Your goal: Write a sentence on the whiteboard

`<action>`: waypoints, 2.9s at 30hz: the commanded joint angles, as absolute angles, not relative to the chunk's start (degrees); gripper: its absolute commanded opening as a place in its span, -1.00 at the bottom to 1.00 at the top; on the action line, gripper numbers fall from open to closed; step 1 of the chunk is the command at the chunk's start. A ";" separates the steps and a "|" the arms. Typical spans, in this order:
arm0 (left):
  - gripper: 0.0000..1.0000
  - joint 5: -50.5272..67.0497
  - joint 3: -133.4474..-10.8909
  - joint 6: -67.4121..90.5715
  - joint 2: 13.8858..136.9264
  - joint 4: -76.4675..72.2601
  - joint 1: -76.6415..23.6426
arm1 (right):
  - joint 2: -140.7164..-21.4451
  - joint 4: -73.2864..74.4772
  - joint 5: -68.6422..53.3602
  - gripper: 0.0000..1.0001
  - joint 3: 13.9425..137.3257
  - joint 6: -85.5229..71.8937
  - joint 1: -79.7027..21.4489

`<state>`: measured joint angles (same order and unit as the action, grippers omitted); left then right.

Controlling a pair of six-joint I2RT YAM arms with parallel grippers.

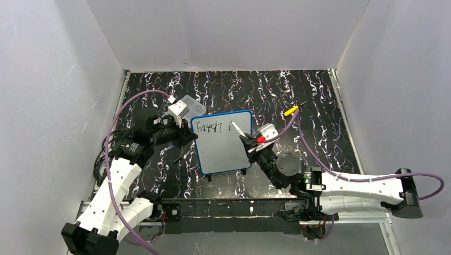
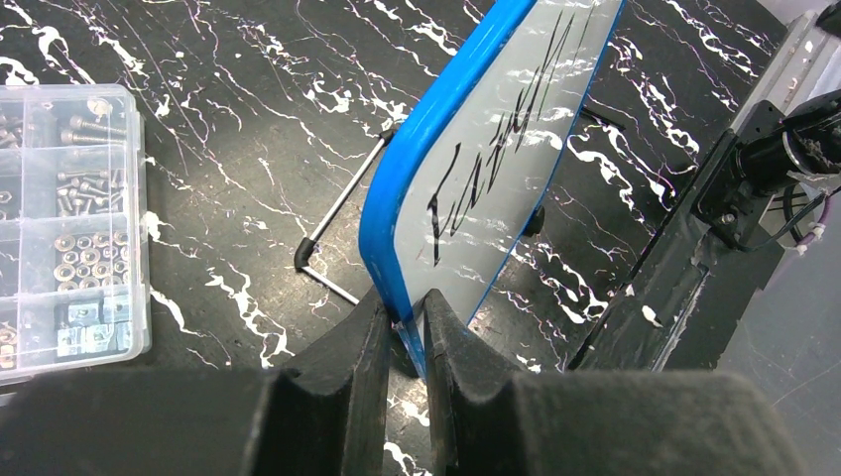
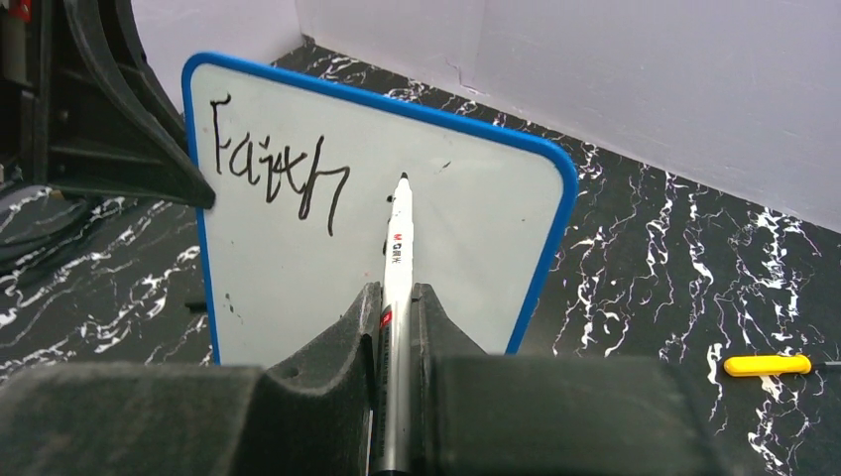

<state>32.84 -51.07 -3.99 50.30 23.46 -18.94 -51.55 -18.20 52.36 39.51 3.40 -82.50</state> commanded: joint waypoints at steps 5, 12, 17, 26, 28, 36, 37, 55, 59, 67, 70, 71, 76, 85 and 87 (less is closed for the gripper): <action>-1.00 32.75 -49.57 -5.11 51.01 26.81 -19.60 | -50.94 -16.35 55.02 -0.97 39.69 1.26 -82.27; -1.00 32.71 -49.64 -5.13 51.03 26.81 -19.60 | -52.48 -12.17 56.29 -0.97 39.75 -1.85 -82.27; -1.00 32.71 -49.66 -5.16 50.98 26.81 -19.64 | -51.99 -8.90 54.78 -0.97 39.16 -4.80 -82.27; -1.00 32.77 -49.66 -5.17 51.06 26.76 -19.60 | -50.93 -11.67 54.46 -0.97 38.27 -4.08 -82.27; -1.00 32.76 -49.66 -5.15 51.12 26.81 -19.63 | -50.71 -14.35 54.77 -0.97 37.83 -2.80 -82.27; -1.00 32.85 -49.68 -5.16 51.26 26.82 -19.60 | -50.84 -23.06 55.83 -0.97 36.94 2.35 -82.27; -1.00 32.91 -49.66 -5.17 51.27 26.81 -19.64 | -50.84 -23.57 56.00 -0.97 36.98 2.79 -82.27; -1.00 32.85 -49.66 -5.15 50.98 26.76 -19.66 | -49.51 -11.02 59.73 -0.97 37.55 -4.46 -82.27; -1.00 32.87 -49.66 -5.10 50.89 26.81 -19.62 | -50.30 -7.38 58.31 -0.97 38.01 -6.77 -82.27; -1.00 32.79 -49.61 -5.11 50.83 26.89 -19.60 | -48.54 -7.27 56.89 -0.97 38.58 -6.09 -82.27; -1.00 32.33 -49.57 -5.28 50.84 27.05 -19.62 | -47.32 -9.62 52.82 -0.97 39.57 -3.67 -82.27; -1.00 32.21 -49.49 -5.37 50.83 27.13 -19.60 | -47.07 -10.31 50.36 -0.97 39.87 -3.12 -82.27; -1.00 31.82 -49.39 -5.51 50.85 27.17 -19.60 | -49.40 -14.41 41.91 -0.97 40.62 -1.23 -82.35; -1.00 31.57 -49.31 -5.46 50.85 27.28 -19.60 | -60.96 -24.56 37.20 -0.97 42.82 -0.53 -82.62; -1.00 31.68 -49.39 -5.50 50.94 27.38 -19.67 | -63.13 -25.48 37.23 -0.97 43.76 -0.29 -82.61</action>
